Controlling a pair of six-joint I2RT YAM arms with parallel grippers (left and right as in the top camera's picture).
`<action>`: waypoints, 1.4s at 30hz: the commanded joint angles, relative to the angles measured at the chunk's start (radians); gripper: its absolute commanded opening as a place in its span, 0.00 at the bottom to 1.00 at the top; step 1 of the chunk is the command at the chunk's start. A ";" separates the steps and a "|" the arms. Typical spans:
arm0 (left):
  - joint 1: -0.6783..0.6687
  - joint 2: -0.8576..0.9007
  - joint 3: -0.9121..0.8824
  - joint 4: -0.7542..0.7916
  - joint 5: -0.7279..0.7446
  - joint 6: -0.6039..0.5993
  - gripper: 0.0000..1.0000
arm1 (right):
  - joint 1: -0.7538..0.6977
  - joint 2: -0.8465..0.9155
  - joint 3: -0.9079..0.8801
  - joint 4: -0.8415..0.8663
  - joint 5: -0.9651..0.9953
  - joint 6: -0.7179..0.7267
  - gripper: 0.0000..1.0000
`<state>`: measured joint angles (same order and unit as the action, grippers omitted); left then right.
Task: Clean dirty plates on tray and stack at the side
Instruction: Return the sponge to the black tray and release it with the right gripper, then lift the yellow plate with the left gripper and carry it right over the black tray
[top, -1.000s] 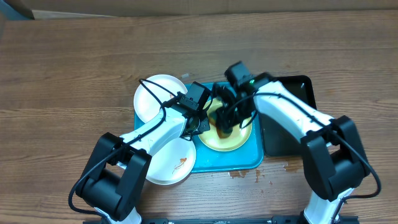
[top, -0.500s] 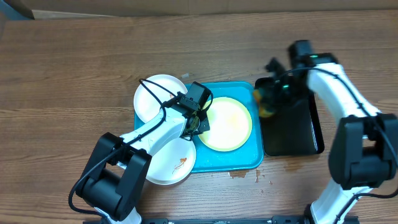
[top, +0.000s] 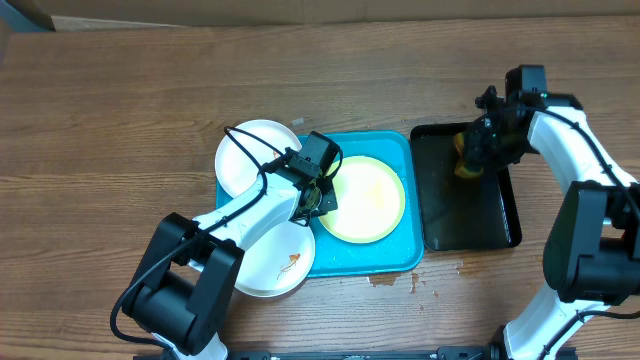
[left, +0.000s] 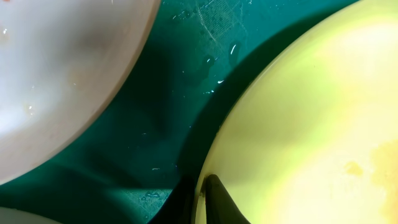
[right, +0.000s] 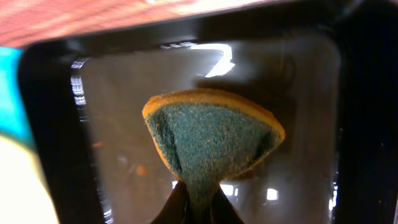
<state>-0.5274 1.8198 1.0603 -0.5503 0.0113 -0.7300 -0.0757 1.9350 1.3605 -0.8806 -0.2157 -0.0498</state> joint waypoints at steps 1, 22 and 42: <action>0.011 0.019 -0.011 0.002 -0.029 0.009 0.10 | 0.005 -0.021 -0.049 0.037 0.050 0.029 0.04; 0.010 0.019 -0.011 0.008 -0.029 0.009 0.42 | 0.010 -0.073 -0.056 0.063 0.006 0.051 0.52; 0.007 0.024 -0.011 0.004 -0.029 0.019 0.06 | -0.115 -0.077 0.306 -0.313 0.006 0.148 1.00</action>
<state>-0.5274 1.8210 1.0588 -0.5415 -0.0044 -0.7246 -0.1646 1.8896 1.6550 -1.1736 -0.2062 0.0910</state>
